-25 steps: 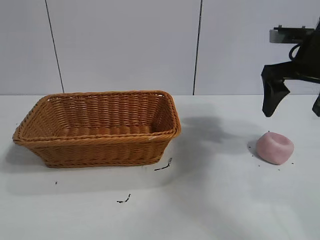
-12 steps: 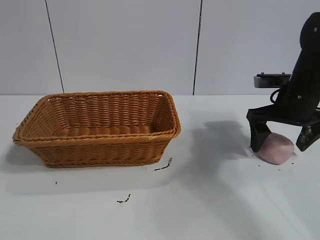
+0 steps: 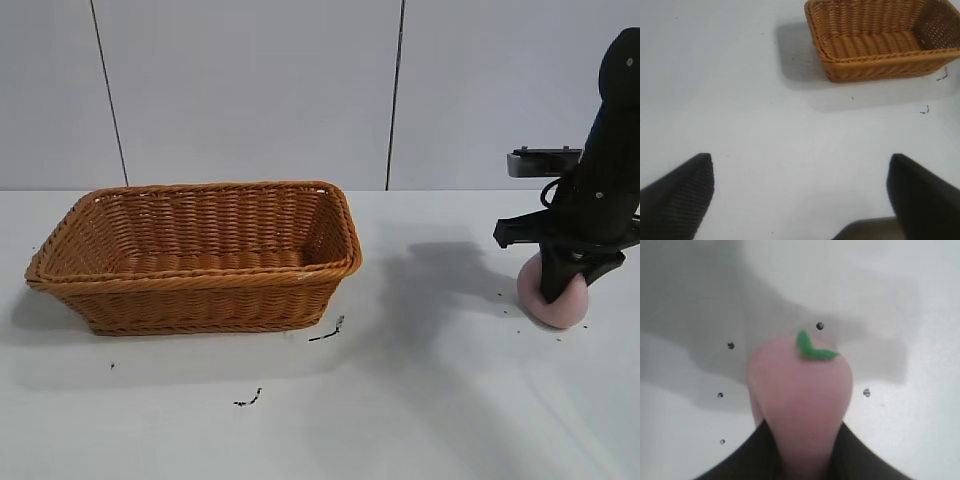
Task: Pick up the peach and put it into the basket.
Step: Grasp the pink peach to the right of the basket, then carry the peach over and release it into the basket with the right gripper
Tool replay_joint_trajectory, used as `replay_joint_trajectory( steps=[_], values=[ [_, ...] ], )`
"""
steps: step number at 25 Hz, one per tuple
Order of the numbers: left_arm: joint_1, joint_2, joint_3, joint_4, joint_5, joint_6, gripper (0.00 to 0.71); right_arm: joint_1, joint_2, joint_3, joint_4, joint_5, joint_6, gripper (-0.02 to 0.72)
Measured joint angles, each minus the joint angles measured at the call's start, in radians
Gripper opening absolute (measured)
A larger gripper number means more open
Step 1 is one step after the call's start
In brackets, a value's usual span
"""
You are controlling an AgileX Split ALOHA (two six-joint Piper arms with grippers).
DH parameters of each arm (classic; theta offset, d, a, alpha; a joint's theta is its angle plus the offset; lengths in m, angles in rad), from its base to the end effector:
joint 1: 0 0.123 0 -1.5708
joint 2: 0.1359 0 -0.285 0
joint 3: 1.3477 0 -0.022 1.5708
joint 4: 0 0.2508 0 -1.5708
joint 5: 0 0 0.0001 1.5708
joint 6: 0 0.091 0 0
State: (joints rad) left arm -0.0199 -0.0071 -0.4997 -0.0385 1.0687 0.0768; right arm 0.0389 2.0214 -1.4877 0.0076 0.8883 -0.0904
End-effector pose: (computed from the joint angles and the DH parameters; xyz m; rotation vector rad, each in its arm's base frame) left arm -0.0063 -0.0029 0.2766 0.1009 2.0424 -0.0106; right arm 0.4143 0.0167 0.1834 -0.1818 2.8998 0.0005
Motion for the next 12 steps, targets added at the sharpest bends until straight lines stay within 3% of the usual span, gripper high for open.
replay_joint_trajectory(
  steps=[6, 12],
  values=[
    [0.000, 0.000, 0.000, 0.000, 0.000, 0.000, 0.692, 0.012, -0.011, -0.237, 0.008, 0.192, 0.000, 0.025],
    [0.000, 0.000, 0.000, 0.000, 0.000, 0.000, 0.692, 0.122, -0.011, -0.373, 0.007, 0.220, 0.000, 0.025]
  ],
)
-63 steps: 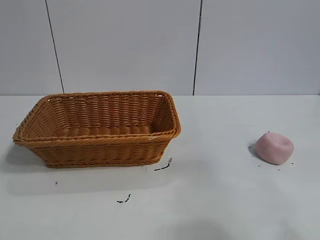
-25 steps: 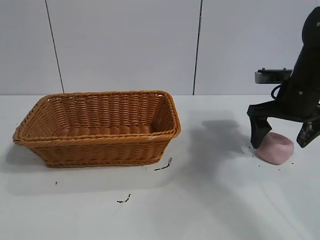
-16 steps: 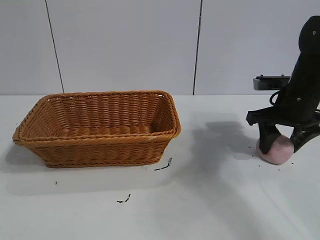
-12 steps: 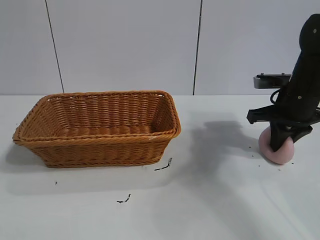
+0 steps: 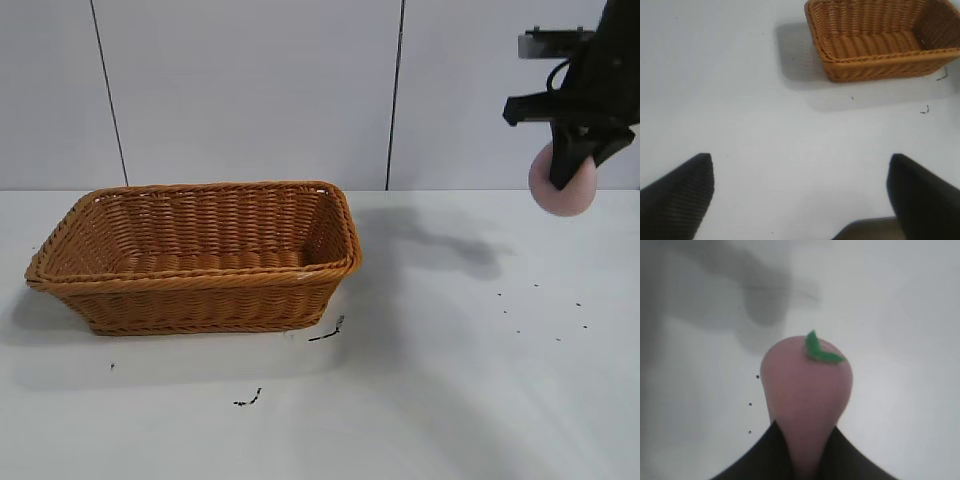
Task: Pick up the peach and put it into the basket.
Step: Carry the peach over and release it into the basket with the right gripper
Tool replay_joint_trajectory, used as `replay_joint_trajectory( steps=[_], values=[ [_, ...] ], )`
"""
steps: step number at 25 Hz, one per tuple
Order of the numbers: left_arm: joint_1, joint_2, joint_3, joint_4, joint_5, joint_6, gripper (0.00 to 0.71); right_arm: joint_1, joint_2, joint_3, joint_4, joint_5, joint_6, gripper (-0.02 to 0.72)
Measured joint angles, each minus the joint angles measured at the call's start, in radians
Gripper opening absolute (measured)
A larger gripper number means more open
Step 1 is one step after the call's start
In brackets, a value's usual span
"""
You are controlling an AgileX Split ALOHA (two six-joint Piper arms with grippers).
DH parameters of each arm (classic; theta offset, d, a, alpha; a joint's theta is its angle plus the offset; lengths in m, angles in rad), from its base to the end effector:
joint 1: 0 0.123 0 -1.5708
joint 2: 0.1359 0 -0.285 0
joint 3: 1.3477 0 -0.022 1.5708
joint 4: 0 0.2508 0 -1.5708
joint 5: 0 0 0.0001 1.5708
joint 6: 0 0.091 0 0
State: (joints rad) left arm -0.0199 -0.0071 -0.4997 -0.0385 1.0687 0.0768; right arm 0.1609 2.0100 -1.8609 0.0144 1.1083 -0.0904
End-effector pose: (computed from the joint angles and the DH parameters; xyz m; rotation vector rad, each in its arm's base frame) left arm -0.0063 -0.0029 0.2766 0.1009 2.0424 -0.0106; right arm 0.4362 0.0720 0.2848 -0.3384 2.7205 0.0390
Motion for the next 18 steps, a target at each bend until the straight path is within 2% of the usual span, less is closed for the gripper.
replay_joint_trajectory(
  steps=[11, 18],
  values=[
    [0.000, 0.000, 0.000, 0.000, 0.000, 0.000, 0.692, 0.295, 0.130, -0.262, 0.003, 0.002, 0.000, 0.025],
    [0.000, 0.000, 0.000, 0.000, 0.000, 0.000, 0.692, 0.437, 0.272, -0.301, 0.011, -0.032, 0.000, 0.025]
  ],
)
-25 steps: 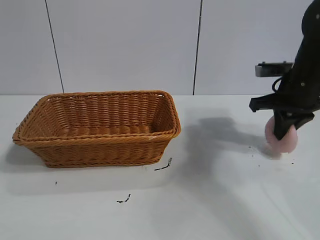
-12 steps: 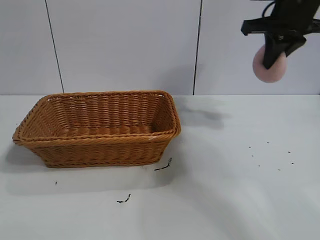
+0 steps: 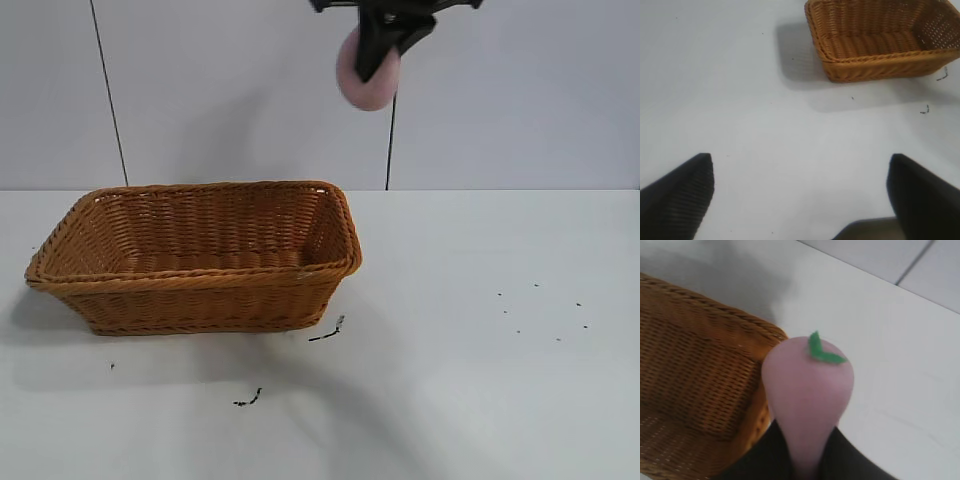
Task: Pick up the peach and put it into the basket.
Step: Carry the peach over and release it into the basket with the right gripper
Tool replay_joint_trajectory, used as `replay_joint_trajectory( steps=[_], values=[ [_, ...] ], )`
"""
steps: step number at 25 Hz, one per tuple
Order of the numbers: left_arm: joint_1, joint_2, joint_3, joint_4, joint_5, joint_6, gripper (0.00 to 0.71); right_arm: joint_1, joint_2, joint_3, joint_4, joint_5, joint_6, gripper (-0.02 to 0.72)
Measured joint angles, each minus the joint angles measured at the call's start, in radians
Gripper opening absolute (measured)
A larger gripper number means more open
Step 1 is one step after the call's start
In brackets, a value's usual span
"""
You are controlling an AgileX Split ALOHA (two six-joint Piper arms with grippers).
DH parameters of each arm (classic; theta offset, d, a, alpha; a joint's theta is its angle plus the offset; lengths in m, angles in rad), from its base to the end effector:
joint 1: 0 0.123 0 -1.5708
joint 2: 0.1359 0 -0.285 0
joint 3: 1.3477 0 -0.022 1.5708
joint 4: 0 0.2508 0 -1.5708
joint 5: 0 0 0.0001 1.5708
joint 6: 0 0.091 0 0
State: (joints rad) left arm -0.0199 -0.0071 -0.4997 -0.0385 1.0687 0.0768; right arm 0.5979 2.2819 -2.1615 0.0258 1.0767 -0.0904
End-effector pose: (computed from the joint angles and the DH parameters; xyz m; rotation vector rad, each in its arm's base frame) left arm -0.0063 -0.0029 0.2766 0.1009 2.0424 -0.0106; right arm 0.4165 0.2862 0.2439 -0.9006 2.5404 0.1921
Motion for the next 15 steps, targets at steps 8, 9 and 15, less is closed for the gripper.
replay_joint_trajectory(
  steps=[8, 9, 15],
  values=[
    [0.000, 0.000, 0.000, 0.000, 0.000, 0.000, 0.692, 0.031, 0.139, -0.001, 0.002, -0.066, 0.000, 0.039],
    [0.000, 0.000, 0.000, 0.000, 0.000, 0.000, 0.692, 0.031, 0.148, -0.001, 0.001, -0.068, 0.000, 0.061],
    [0.000, 0.000, 0.000, 0.000, 0.000, 0.000, 0.692, 0.031, 0.157, -0.004, 0.001, -0.068, 0.000, 0.540]
  ],
)
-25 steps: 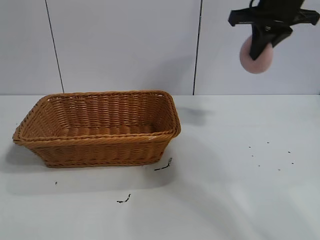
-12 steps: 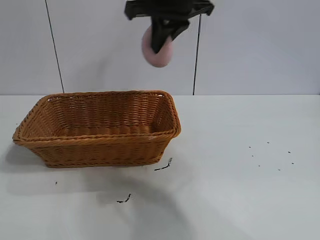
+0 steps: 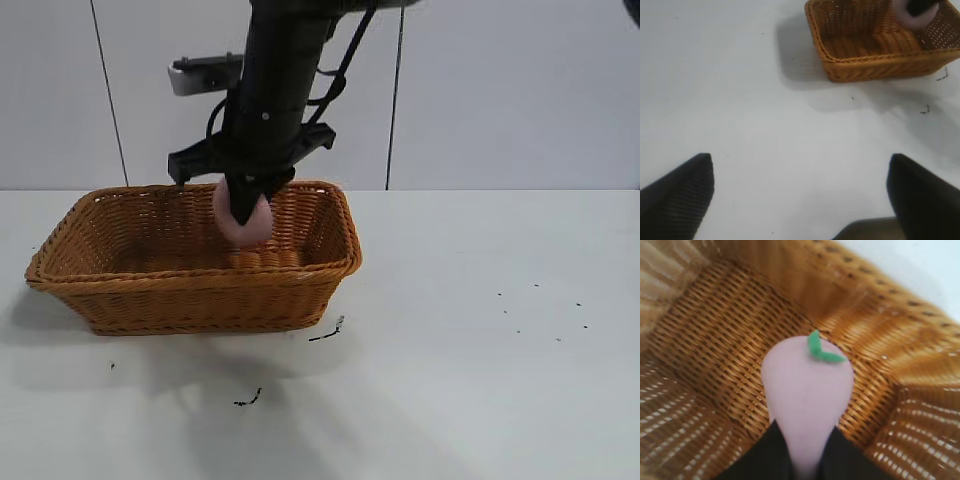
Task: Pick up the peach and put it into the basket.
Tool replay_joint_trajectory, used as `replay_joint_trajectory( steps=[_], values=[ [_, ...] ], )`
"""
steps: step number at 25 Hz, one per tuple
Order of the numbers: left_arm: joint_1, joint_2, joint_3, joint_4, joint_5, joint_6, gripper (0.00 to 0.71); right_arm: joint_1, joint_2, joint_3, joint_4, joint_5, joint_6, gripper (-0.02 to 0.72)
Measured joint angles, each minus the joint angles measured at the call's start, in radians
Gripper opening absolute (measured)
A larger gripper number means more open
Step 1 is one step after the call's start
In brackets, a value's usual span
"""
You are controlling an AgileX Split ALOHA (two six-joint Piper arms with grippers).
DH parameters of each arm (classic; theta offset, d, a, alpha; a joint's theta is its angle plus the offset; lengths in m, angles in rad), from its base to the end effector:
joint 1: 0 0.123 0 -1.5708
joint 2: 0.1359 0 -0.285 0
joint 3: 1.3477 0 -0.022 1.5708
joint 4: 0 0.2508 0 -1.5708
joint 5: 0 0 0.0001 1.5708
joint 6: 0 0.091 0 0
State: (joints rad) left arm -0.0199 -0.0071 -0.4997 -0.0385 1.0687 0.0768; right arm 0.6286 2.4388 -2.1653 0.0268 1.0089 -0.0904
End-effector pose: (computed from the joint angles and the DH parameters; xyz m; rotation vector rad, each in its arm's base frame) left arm -0.0063 -0.0029 0.2766 0.1009 2.0424 -0.0106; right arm 0.4228 0.3099 0.1665 -0.9654 2.6080 0.1745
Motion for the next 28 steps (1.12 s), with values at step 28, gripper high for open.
replay_joint_trajectory(
  steps=[28],
  values=[
    [0.000, 0.000, 0.000, 0.000, 0.000, 0.000, 0.692, -0.493, -0.140, -0.066, -0.019, 0.129, 0.008, 0.689]
  ],
)
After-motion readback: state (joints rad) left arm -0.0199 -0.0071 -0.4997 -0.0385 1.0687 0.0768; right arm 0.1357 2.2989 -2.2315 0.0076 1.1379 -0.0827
